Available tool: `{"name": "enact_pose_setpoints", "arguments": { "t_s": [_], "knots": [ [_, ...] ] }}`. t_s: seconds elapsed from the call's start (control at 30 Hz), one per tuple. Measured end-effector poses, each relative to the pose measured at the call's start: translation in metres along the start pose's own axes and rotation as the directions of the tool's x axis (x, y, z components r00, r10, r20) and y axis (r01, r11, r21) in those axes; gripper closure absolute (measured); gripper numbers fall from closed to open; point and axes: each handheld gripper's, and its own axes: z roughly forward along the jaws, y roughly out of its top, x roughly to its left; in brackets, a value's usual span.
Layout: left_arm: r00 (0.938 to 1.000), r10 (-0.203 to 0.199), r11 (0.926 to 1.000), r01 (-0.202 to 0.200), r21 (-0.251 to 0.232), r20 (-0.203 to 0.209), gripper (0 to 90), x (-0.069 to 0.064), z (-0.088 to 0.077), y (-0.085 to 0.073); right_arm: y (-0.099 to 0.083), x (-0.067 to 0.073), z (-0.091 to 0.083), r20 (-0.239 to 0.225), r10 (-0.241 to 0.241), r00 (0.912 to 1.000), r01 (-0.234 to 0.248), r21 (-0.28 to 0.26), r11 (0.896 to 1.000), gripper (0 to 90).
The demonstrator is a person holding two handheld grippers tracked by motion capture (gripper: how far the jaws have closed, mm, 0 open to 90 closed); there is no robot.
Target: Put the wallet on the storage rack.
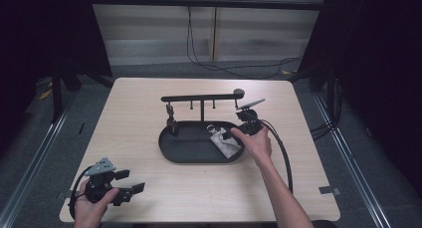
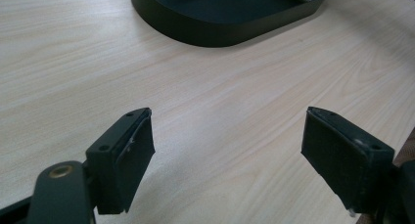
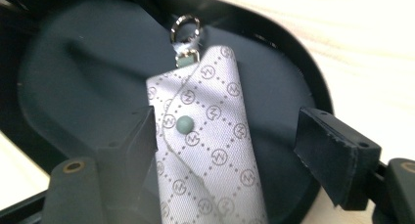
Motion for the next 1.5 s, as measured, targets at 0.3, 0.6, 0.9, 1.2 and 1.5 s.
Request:
{"name": "enact_pose_setpoints", "arguments": {
  "t_s": [0.3, 0.6, 0.9, 1.2, 1.5],
  "knots": [
    [0.9998, -0.015, 0.9999, 0.015, -0.003, -0.013, 19.0, 0.001, 0.001, 0.000, -0.014, -0.006, -0.027, 0.013, -0.025, 0.9996, 0.026, -0.088, 0.996, 21.4],
    [0.9978, -0.049, 0.9987, 0.048, -0.016, -0.045, 20.8, 0.001, 0.002, 0.001, -0.037, -0.021, -0.051, 0.040, -0.022, 0.9989, 0.029, -0.188, 0.982, 23.5],
    [0.9981, -0.021, 0.9998, 0.021, -0.002, -0.057, 29.9, -0.001, 0.003, 0.002, -0.069, -0.030, -0.075, 0.050, -0.023, 0.9985, 0.035, -0.249, 0.968, 21.6],
    [0.9922, 0.049, 0.9983, -0.052, -0.026, -0.115, 42.7, -0.001, 0.000, 0.003, -0.112, -0.040, -0.094, 0.104, -0.018, 0.9944, 0.050, -0.310, 0.949, 19.5],
    [0.9931, 0.026, 0.9993, -0.029, -0.025, -0.114, 42.1, 0.001, -0.001, 0.003, -0.159, -0.047, -0.100, 0.143, -0.018, 0.9896, 0.059, -0.286, 0.957, 20.6]
  ]
}}
